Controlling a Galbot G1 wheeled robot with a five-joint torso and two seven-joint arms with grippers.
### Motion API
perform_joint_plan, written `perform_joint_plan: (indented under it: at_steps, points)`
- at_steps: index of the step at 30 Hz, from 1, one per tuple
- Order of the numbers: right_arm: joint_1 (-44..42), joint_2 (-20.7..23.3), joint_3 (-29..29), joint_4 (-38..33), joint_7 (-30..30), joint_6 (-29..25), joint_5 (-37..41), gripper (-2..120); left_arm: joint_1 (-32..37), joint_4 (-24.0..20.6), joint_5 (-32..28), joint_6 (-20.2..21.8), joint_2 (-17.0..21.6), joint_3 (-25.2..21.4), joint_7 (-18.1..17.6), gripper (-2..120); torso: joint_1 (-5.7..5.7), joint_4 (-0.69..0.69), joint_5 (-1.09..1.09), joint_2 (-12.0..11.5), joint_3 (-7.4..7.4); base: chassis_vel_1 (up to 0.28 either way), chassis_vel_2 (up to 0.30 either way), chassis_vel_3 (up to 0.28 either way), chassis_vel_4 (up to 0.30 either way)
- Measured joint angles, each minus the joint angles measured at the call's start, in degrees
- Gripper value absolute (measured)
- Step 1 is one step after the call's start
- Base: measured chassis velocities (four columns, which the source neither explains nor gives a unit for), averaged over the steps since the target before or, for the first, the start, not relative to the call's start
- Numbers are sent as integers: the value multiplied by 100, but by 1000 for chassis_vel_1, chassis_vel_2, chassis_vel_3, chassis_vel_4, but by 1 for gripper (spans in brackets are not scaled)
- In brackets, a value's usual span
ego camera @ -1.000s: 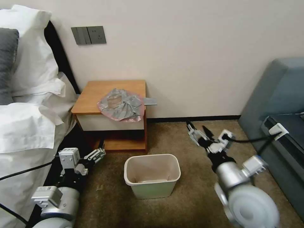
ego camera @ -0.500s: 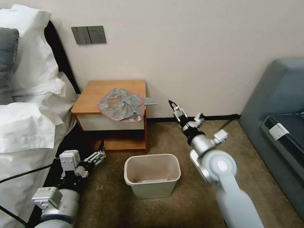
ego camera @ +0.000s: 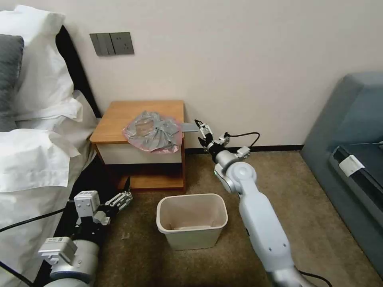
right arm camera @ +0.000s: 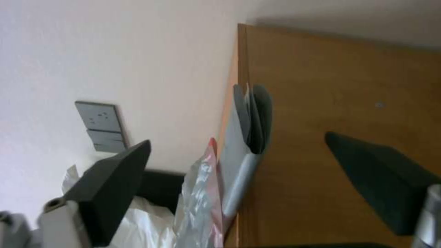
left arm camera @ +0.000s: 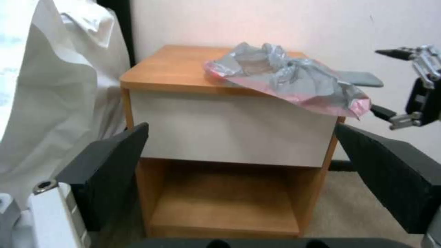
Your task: Pick up the garbage bag from the table and place it over the trash can.
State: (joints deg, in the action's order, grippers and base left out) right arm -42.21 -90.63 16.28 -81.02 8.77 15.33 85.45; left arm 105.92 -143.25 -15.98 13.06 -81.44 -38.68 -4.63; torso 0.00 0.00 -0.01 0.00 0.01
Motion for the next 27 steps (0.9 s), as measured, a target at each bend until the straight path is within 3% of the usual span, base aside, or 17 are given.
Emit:
perform_joint_plan:
  at_steps: [5, 12, 17, 20, 27]
  points:
    - [117, -93, -16, 181, -68, -6, -60, 84, 37, 0, -18, -34, -8, -17, 0, 100, 0, 1, 0, 0, 0, 0, 0, 0, 0]
    - [156, -121, -51, 214, -50, -51, -175, 54, 47, 0, -19, -34, -11, -18, 0, 100, 0, 0, 0, 0, -1, 0, 0, 0, 0]
    - [139, -115, -87, 177, -16, -72, -268, 41, 49, 0, -19, -34, -13, -18, 0, 100, 0, 0, 1, 0, 0, 0, 0, 0, 0]
    - [97, -107, -132, 99, -2, -70, -409, 25, 51, 0, -19, -35, -15, -18, 0, 100, 0, 0, 1, 0, -1, 0, 0, 0, 0]
    - [-26, -46, -180, -147, 41, -65, -406, 3, 54, 0, -19, -38, -17, -17, 0, 100, 0, 0, 0, 0, -1, 0, 0, 0, 0]
